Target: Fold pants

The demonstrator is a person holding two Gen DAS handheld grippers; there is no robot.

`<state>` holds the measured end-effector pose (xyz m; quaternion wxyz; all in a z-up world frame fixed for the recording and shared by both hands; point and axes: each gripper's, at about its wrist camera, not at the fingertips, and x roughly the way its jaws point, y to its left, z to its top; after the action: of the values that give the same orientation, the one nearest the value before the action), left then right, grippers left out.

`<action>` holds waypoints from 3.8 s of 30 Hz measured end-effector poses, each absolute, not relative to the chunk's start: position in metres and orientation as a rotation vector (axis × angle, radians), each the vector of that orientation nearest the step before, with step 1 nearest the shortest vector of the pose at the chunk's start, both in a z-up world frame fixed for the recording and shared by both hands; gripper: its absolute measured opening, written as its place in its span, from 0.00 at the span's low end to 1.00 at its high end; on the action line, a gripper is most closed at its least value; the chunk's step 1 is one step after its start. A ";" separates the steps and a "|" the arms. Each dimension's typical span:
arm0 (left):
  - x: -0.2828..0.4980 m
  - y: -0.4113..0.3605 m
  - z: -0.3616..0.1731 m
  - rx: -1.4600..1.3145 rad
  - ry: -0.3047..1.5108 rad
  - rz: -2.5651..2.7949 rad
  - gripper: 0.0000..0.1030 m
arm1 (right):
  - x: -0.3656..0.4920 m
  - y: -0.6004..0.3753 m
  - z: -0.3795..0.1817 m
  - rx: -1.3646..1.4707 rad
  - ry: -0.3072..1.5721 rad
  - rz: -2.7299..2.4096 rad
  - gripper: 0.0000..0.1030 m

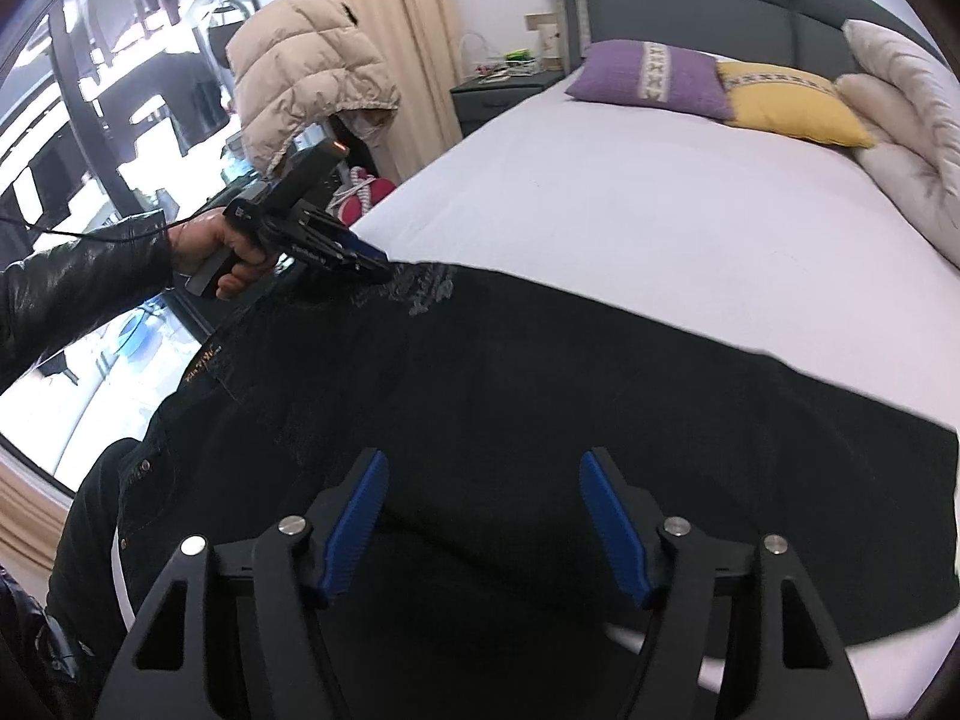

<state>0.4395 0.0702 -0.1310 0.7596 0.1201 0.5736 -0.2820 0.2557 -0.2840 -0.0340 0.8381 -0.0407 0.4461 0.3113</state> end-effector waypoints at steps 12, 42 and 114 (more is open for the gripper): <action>0.392 0.070 -0.090 0.356 1.034 -0.566 0.08 | 0.336 -0.225 -0.029 -0.317 0.967 0.753 0.52; 0.299 0.095 -0.036 0.303 0.873 -0.564 0.07 | 0.397 -0.184 -0.066 -0.276 1.177 0.668 0.05; 0.043 0.037 -0.044 0.192 0.952 -0.697 0.19 | -0.041 -0.104 -0.132 -1.331 0.902 0.417 0.07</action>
<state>0.0425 0.0370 -0.0441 0.8266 0.0905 0.4482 -0.3281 -0.0406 -0.1045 -0.1325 0.6746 -0.5915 0.4009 0.1853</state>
